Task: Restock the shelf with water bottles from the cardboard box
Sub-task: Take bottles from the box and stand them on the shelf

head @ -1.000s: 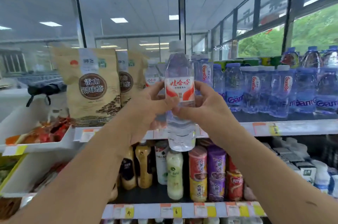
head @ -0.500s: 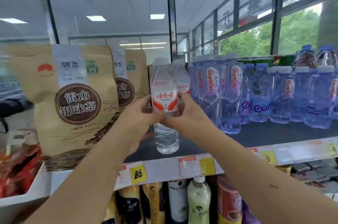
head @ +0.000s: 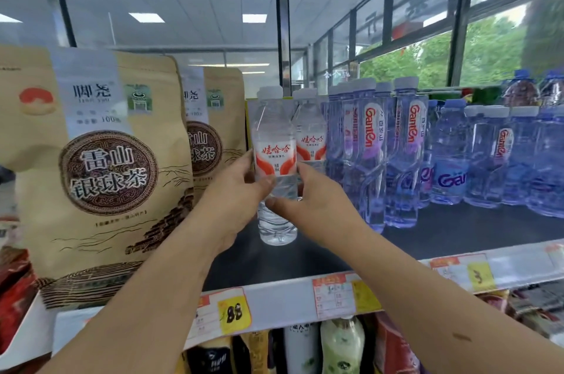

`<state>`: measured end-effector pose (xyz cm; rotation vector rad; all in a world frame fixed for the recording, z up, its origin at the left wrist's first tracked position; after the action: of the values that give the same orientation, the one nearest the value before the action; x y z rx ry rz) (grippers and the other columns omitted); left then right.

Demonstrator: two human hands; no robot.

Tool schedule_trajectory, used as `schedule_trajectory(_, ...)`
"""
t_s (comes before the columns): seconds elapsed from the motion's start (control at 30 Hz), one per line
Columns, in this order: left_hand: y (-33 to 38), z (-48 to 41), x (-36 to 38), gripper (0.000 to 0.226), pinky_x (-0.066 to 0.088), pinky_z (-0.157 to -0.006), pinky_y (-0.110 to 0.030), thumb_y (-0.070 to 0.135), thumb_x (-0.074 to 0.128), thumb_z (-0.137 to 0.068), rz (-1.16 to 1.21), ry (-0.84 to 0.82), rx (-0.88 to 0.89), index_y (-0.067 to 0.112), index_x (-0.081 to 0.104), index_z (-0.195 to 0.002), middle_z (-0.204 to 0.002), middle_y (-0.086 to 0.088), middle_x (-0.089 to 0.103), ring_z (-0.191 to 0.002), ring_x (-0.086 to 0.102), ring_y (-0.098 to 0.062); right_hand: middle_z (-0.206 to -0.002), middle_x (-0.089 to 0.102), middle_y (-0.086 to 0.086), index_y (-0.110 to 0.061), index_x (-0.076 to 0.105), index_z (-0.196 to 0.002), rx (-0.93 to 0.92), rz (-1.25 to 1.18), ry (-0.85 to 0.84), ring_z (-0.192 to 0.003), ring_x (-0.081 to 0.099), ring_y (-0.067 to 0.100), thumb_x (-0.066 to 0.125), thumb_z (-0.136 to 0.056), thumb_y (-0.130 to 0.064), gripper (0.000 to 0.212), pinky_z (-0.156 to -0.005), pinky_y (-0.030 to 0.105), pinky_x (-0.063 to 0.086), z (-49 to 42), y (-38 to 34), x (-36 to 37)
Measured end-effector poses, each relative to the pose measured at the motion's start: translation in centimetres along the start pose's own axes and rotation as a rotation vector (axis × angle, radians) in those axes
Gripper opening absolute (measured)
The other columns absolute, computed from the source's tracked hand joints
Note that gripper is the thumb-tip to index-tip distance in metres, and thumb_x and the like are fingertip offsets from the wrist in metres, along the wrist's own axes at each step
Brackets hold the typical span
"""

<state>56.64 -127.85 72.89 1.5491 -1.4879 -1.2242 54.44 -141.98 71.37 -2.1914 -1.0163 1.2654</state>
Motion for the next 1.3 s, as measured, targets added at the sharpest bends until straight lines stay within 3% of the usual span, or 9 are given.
schedule_trajectory(0.2,-0.1,-0.2,0.6,0.038,0.053,-0.094,-0.049,0.012,0.062,-0.093,-0.001,0.025,0.014,0.037,0.063,-0.121,-0.108,0.011,0.073,-0.106,0.067,-0.017,-0.122,0.065,-0.013,-0.033,0.051,-0.132,-0.003,0.04,0.045,-0.112,0.061,0.01,0.072,-0.084,-0.042,0.053,-0.097,0.033,0.05,0.4,0.2,-0.1)
schedule_trajectory(0.4,0.8,0.2,3.3,0.04,0.054,-0.092,-0.044,0.012,0.067,-0.09,-0.073,0.017,0.073,0.034,0.06,-0.122,-0.101,0.018,0.067,-0.094,0.062,-0.002,-0.116,0.066,-0.009,-0.032,0.049,-0.129,0.028,0.148,0.133,-0.105,0.063,0.013,0.068,-0.087,-0.043,0.048,-0.092,0.035,0.053,1.4,1.2,-1.7)
schedule_trajectory(0.53,1.1,0.1,4.7,0.046,0.054,-0.091,-0.043,0.013,0.068,-0.089,-0.126,0.03,0.097,0.032,0.057,-0.129,-0.101,0.02,0.064,-0.094,0.057,0.004,-0.109,0.068,-0.005,-0.029,0.049,-0.131,0.02,0.216,0.207,-0.096,0.064,0.017,0.066,-0.089,-0.029,0.045,-0.088,0.039,0.056,1.9,1.4,-2.8)
schedule_trajectory(0.73,1.3,-0.6,5.8,0.054,0.053,-0.093,-0.049,0.011,0.069,-0.088,-0.158,0.037,0.089,0.035,0.053,-0.134,-0.112,0.012,0.066,-0.105,0.061,-0.012,-0.11,0.06,0.0,-0.024,0.053,-0.129,-0.013,0.202,0.296,-0.096,0.059,0.017,0.066,-0.09,-0.022,0.041,-0.088,0.035,0.052,2.8,1.9,-3.5)
schedule_trajectory(1.0,1.3,-0.6,6.7,0.044,0.053,-0.093,-0.051,0.013,0.069,-0.089,-0.184,0.057,0.078,0.032,0.059,-0.127,-0.113,0.011,0.068,-0.105,0.062,-0.013,-0.119,0.054,0.002,-0.018,0.062,-0.122,-0.031,0.275,0.268,-0.099,0.058,0.02,0.058,-0.097,-0.026,0.026,-0.087,0.032,0.049,3.5,1.9,-3.6)
schedule_trajectory(1.17,1.7,0.0,7.5,0.039,0.054,-0.091,-0.052,0.014,0.068,-0.088,-0.185,0.067,0.058,0.032,0.061,-0.122,-0.108,0.01,0.068,-0.102,0.063,-0.015,-0.124,0.054,0.002,-0.017,0.062,-0.127,-0.036,0.275,0.251,-0.104,0.057,0.018,0.057,-0.098,-0.024,0.03,-0.086,0.02,0.039,5.0,2.1,-4.5)
schedule_trajectory(1.3,2.2,1.8,8.0,0.035,0.054,-0.09,-0.052,0.016,0.069,-0.087,-0.204,0.124,0.048,0.035,0.061,-0.116,-0.1,0.012,0.067,-0.102,0.065,-0.021,-0.124,0.056,0.003,-0.012,0.065,-0.12,-0.055,0.246,0.244,-0.105,0.056,0.018,0.06,-0.097,-0.024,0.027,-0.091,0.024,0.041,7.8,2.6,-6.0)
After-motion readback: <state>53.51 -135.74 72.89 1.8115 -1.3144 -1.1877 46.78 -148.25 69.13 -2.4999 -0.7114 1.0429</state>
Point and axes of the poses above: each hand's wrist, its own z-axis away from the middle knuckle, its own x-axis out of the palm, y = z × x, the point moved 1 cm from there along -z, towards the middle knuckle
